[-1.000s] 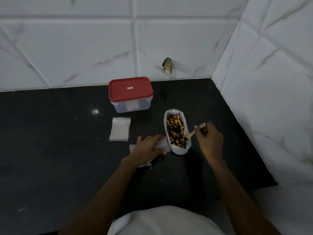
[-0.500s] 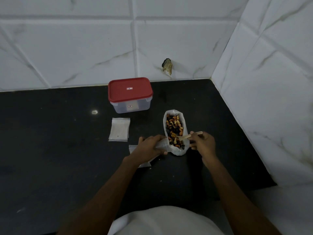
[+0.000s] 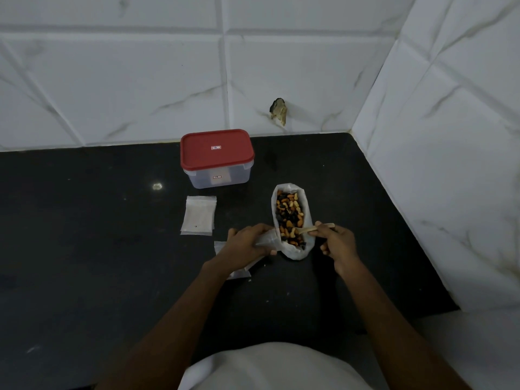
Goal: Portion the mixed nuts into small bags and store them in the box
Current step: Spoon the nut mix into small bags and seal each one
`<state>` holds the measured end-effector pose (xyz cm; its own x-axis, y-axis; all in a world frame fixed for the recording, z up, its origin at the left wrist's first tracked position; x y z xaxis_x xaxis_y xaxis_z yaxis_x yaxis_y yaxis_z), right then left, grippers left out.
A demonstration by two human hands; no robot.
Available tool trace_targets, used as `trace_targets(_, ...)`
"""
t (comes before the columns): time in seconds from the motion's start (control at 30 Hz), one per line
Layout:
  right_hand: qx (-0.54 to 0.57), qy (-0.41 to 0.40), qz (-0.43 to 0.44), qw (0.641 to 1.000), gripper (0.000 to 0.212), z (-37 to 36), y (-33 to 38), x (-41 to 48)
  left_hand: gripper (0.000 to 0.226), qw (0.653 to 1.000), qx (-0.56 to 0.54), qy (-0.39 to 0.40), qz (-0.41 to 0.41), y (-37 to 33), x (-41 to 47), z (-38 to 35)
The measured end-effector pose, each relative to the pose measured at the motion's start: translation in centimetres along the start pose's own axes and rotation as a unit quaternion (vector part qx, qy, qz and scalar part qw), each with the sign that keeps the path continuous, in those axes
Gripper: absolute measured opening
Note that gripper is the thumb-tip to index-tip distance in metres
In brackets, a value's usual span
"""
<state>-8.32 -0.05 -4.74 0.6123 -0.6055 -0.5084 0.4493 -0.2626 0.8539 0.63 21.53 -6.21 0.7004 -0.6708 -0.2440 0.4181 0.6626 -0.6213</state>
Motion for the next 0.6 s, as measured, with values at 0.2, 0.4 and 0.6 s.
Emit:
trace_targets(0.2,0.039,-0.006,-0.023,0.999,0.017,0.8,-0.4,-0.1,0.054,0.999,-0.041,-0.011,0.000,-0.1,-0.6,0.8)
trace_targets(0.4,0.057,-0.024,-0.006,0.998,0.018,0.8,0.3,-0.5,0.056,0.996,-0.082,-0.021,-0.013,-0.6,-0.5,1.4)
trace_targets(0.6,0.086,-0.015,0.018,0.996,0.018,0.6,2.4,-1.0,0.057,0.996,-0.086,-0.020,-0.012,-1.0,-0.5,1.4)
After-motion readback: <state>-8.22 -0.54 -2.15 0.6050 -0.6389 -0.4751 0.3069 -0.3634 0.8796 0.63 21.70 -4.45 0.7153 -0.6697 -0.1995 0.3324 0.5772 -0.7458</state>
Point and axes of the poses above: each hand's wrist, its own x-axis towards the middle knuckle, its own z-axis out of the back of the hand, y = z × x, the point moved 2 cm from there along x, towards the middle knuckle, and after that the axes turned 5 degrees about x, right-handed, at the moved point
